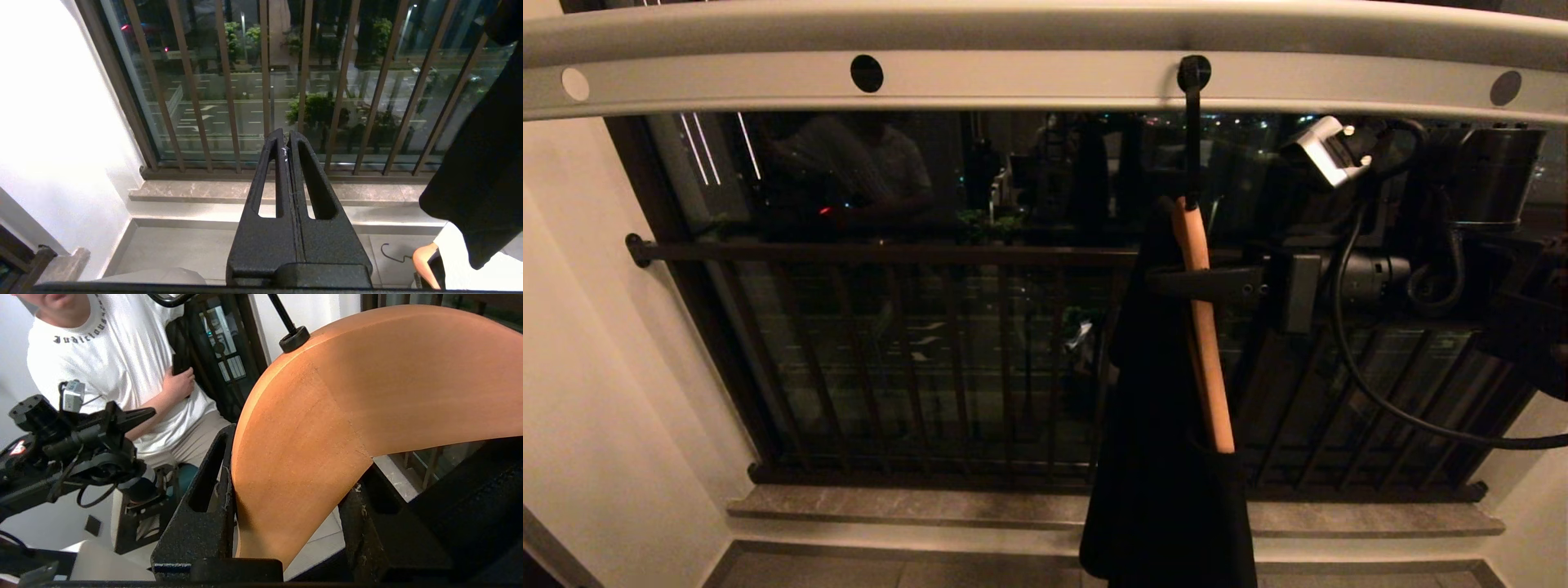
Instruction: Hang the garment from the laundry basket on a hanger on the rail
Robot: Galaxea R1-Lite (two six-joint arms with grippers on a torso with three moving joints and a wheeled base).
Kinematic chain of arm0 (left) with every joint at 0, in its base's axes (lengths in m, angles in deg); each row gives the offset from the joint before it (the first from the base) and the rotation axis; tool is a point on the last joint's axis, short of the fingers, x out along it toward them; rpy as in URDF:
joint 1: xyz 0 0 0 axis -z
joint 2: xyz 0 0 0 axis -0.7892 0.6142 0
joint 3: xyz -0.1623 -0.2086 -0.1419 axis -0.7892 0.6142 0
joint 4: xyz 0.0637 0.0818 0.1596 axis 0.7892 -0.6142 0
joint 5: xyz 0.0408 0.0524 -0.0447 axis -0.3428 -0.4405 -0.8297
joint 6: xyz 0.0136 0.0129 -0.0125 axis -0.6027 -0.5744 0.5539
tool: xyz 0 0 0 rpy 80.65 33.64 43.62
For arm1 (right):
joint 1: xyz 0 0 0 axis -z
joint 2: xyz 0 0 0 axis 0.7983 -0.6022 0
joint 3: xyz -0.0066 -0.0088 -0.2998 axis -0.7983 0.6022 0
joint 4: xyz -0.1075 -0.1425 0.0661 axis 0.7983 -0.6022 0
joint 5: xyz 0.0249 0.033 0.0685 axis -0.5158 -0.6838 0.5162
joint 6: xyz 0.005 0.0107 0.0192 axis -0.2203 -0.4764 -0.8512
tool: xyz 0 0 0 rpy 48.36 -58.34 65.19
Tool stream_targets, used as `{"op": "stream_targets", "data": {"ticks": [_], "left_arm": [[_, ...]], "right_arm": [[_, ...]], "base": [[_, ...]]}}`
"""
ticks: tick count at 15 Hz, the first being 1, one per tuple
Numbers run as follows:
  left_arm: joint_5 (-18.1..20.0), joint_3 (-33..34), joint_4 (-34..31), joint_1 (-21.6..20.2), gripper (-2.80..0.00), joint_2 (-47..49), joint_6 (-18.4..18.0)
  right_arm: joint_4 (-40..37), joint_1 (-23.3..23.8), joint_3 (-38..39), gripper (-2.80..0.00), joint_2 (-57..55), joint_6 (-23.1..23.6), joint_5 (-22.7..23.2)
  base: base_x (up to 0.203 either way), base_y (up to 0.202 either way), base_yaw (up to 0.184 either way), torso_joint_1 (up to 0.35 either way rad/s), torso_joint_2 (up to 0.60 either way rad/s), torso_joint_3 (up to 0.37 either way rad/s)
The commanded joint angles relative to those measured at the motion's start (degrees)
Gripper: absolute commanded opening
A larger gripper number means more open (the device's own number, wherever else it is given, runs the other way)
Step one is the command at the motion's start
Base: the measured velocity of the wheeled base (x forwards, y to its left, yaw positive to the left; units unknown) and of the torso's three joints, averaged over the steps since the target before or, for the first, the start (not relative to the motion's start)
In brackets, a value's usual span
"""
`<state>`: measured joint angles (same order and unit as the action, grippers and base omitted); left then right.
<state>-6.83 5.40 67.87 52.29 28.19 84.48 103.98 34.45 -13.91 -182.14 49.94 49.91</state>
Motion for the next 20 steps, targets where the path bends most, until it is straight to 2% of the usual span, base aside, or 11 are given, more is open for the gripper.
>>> {"op": "stream_targets", "data": {"ticks": [1, 20], "left_arm": [[-0.01, 0.09, 0.02, -0.01, -2.80, 0.05, 0.02], [0.03, 0.09, -0.04, -0.01, -2.80, 0.05, -0.07]], "right_arm": [[0.21, -0.03, -0.51, -2.80, -0.85, -0.02, 0.32], [0.12, 0.64, -1.31, -2.80, -1.10, -0.81, 1.22]], "base": [[0.000, 0.000, 0.000, 0.000, 0.00, 0.000], [0.000, 0.000, 0.000, 0.000, 0.00, 0.000]]}}
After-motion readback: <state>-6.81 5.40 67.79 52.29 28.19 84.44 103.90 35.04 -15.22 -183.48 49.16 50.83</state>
